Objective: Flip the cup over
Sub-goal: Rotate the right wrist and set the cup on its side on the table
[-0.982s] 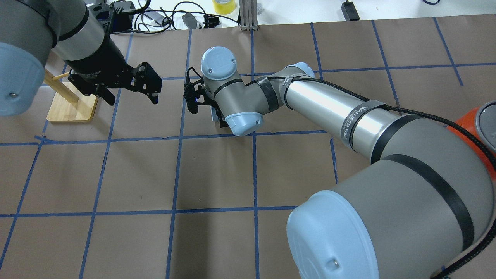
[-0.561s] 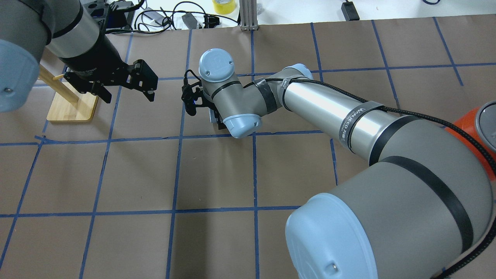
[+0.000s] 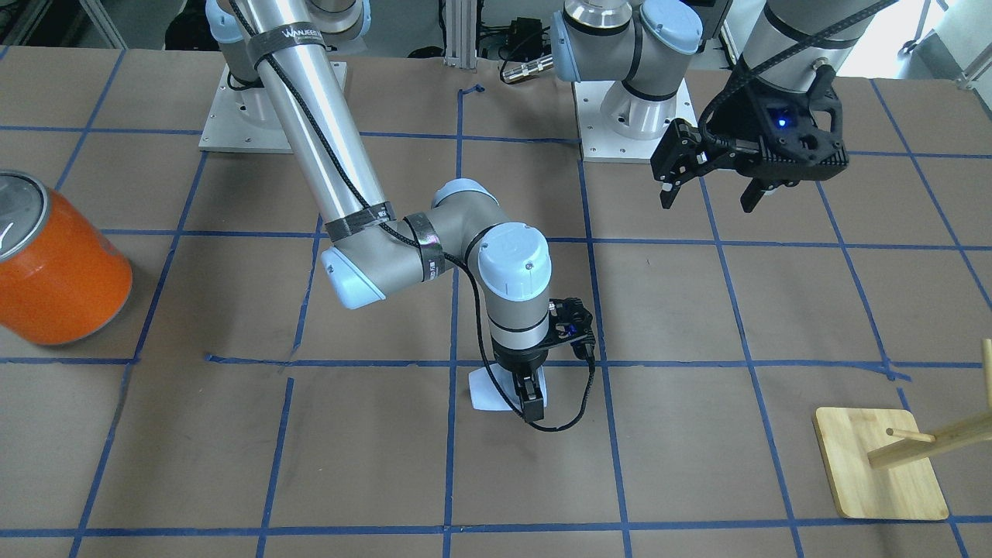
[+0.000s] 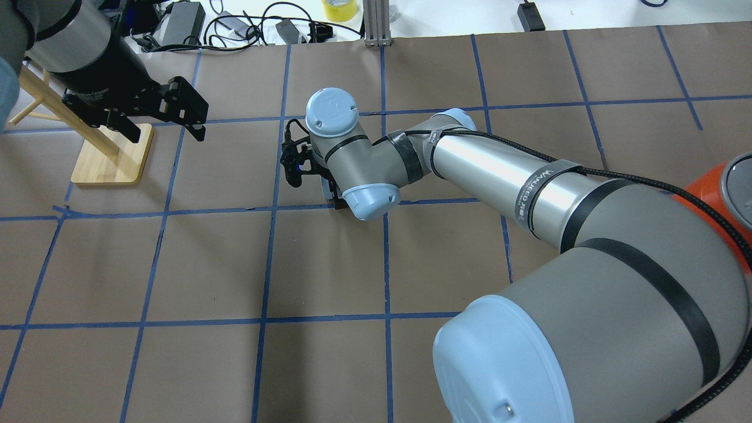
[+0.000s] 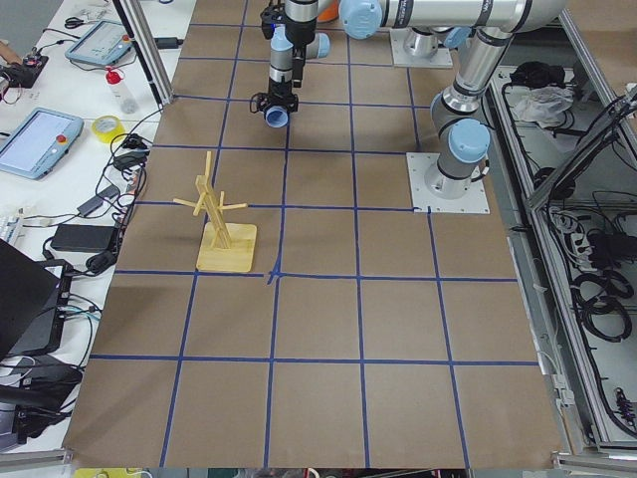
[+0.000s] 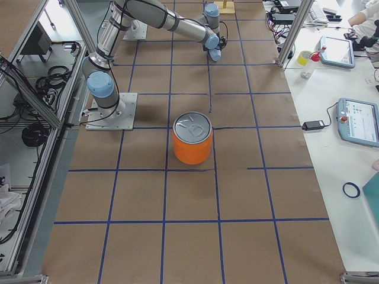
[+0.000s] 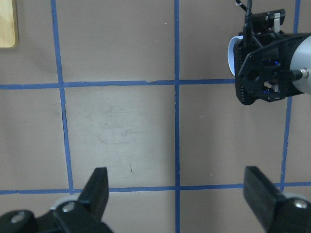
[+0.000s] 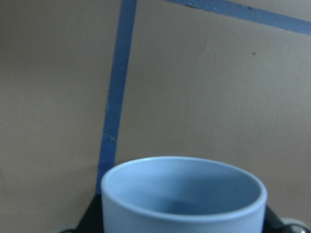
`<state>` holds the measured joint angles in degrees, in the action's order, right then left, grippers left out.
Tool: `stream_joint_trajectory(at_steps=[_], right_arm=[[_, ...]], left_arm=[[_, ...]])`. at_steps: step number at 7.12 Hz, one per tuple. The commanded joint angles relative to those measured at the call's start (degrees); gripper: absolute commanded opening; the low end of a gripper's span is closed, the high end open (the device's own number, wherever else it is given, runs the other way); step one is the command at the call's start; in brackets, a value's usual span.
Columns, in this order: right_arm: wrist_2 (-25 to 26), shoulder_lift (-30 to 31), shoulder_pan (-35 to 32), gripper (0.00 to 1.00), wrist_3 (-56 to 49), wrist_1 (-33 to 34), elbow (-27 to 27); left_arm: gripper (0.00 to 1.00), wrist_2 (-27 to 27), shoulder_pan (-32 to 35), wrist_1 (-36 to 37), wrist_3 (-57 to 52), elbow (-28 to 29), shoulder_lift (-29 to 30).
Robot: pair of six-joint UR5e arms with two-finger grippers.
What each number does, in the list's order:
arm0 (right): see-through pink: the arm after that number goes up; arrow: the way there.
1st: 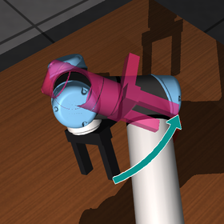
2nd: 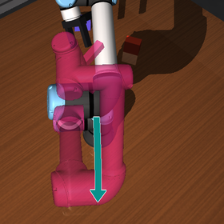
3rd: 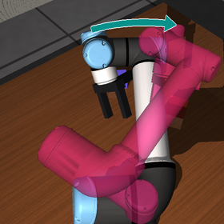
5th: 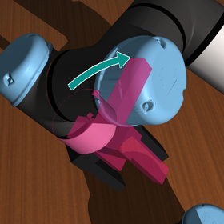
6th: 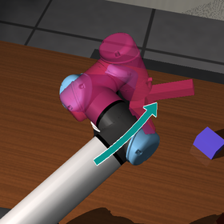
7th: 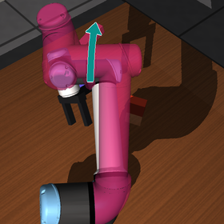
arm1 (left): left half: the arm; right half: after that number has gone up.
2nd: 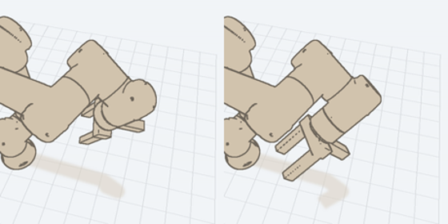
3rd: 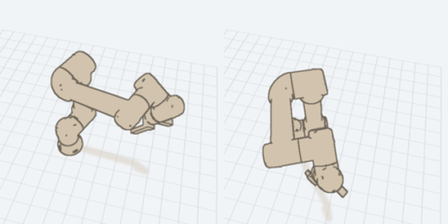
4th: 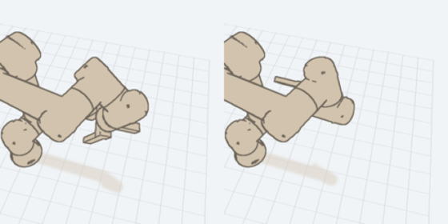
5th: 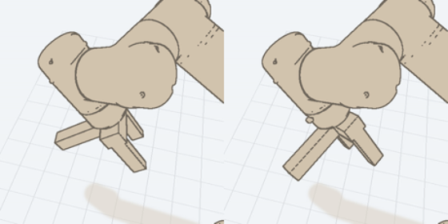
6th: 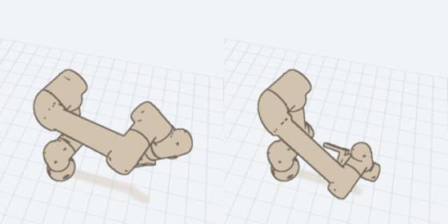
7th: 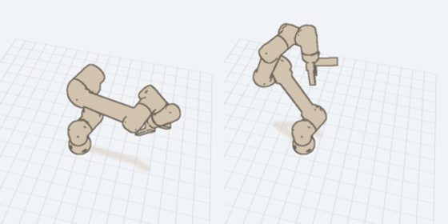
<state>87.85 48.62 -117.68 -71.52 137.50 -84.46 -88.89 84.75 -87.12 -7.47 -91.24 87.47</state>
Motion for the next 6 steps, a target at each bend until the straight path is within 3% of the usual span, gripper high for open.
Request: stream_joint_trajectory(at_steps=[1, 3, 6], right_arm=[[0.1, 0.9, 0.0, 1.0, 0.2, 0.0, 0.2], [0.4, 4.0, 0.1, 1.0, 1.5, -0.9, 0.7], [0.5, 10.8, 3.7, 1.0, 6.5, -5.8, 0.6]], left_arm=[[1.0, 1.1, -0.3, -0.1, 0.1, 0.8, 0.2], [1.0, 16.8, -5.3, -0.6, -2.6, 0.3, 2.0], [1.0, 17.4, -10.8, 2.3, -4.5, -0.8, 8.8]])
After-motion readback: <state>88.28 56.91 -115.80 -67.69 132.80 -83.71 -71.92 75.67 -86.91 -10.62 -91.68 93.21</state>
